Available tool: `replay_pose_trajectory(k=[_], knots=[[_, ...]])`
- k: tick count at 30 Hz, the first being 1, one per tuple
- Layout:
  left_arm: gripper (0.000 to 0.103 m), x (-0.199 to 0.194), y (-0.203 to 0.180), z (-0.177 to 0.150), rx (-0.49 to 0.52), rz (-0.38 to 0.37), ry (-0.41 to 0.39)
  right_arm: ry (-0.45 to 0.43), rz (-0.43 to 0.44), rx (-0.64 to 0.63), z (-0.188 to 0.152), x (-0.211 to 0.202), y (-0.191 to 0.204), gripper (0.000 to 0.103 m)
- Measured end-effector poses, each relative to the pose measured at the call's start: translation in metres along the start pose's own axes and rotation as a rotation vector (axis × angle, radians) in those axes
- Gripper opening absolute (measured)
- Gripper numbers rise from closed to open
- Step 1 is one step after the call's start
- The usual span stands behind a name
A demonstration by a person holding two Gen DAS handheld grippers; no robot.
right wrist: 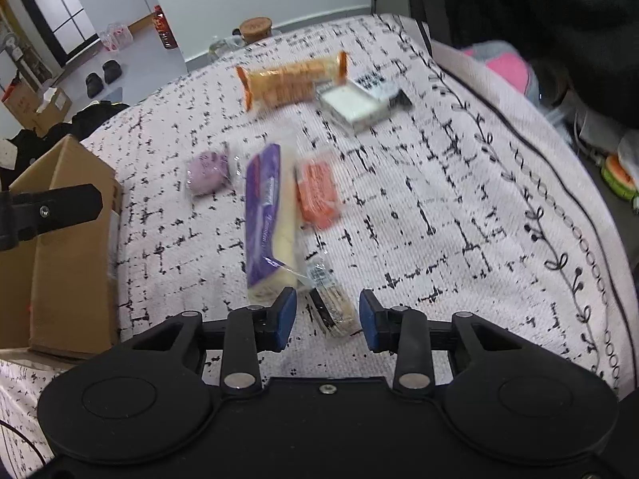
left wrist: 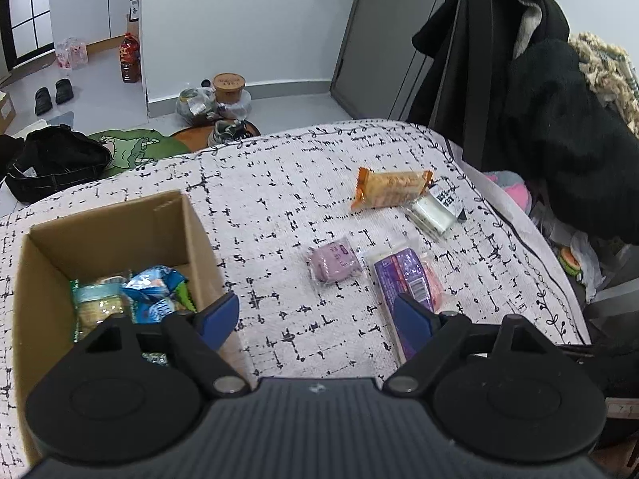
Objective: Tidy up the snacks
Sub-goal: 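Grasp the clear stick pack with the right tool while the left tool grasps the purple pack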
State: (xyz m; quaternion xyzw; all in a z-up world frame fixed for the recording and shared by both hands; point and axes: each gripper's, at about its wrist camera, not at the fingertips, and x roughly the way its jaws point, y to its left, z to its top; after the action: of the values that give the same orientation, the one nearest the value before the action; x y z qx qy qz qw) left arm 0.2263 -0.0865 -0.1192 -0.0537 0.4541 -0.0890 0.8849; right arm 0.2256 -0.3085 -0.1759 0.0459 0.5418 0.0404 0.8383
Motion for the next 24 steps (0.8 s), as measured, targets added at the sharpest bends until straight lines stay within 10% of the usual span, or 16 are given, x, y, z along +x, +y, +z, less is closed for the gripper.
replay_pose_trajectory(k=[24], knots=[[0.081, 0.078, -0.057, 0.004, 0.080, -0.024, 0.129, 0.000, -0.022, 0.106, 0.014, 0.022, -0.052, 0.017]])
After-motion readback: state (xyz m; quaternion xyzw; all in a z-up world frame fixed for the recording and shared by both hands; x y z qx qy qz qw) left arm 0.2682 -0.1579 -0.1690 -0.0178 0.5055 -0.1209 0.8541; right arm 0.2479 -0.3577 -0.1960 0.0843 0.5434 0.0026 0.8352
